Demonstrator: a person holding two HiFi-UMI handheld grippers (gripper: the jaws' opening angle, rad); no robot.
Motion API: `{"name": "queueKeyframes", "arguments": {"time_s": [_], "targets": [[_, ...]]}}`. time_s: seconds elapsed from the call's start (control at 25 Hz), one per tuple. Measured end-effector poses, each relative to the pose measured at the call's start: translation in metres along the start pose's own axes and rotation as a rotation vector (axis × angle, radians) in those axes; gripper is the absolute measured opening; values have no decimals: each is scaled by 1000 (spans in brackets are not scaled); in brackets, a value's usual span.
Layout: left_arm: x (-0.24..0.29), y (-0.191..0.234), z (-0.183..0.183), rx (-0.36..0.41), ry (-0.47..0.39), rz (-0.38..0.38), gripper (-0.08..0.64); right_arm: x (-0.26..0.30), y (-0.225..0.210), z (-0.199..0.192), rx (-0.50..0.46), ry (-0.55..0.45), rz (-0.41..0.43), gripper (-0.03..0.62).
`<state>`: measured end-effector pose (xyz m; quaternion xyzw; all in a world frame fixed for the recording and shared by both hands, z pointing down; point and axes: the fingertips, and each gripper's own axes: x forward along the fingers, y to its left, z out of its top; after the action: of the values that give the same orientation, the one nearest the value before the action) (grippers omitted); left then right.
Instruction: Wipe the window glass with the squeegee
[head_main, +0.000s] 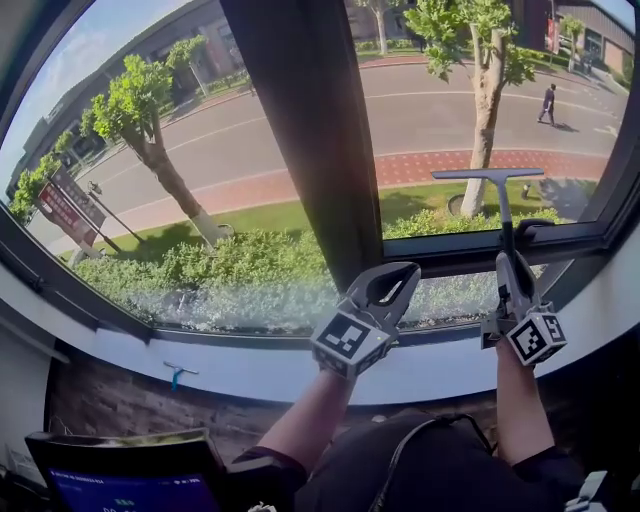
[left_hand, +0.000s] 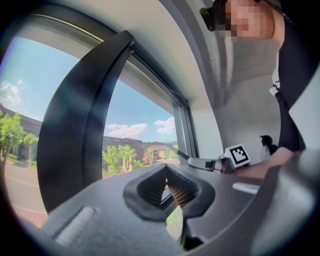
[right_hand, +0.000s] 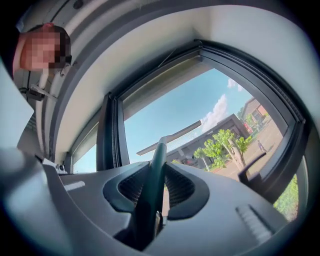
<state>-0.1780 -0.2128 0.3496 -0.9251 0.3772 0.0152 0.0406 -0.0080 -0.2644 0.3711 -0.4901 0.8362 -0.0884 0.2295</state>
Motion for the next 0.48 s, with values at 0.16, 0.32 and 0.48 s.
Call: {"name": "queueKeyframes", "arguments": {"time_s": [0.16,0.32,0.48], "targets": [[4,-7,5,3,-18,-22,3,26,28,65,-34,-128,64,101],[0,-12,4,6,-34,-38,3,60,64,118,-83,-234,141,101],[-7,-4,10,10,-66,-31,3,96,99,150,-108,-315,243,101]]}}
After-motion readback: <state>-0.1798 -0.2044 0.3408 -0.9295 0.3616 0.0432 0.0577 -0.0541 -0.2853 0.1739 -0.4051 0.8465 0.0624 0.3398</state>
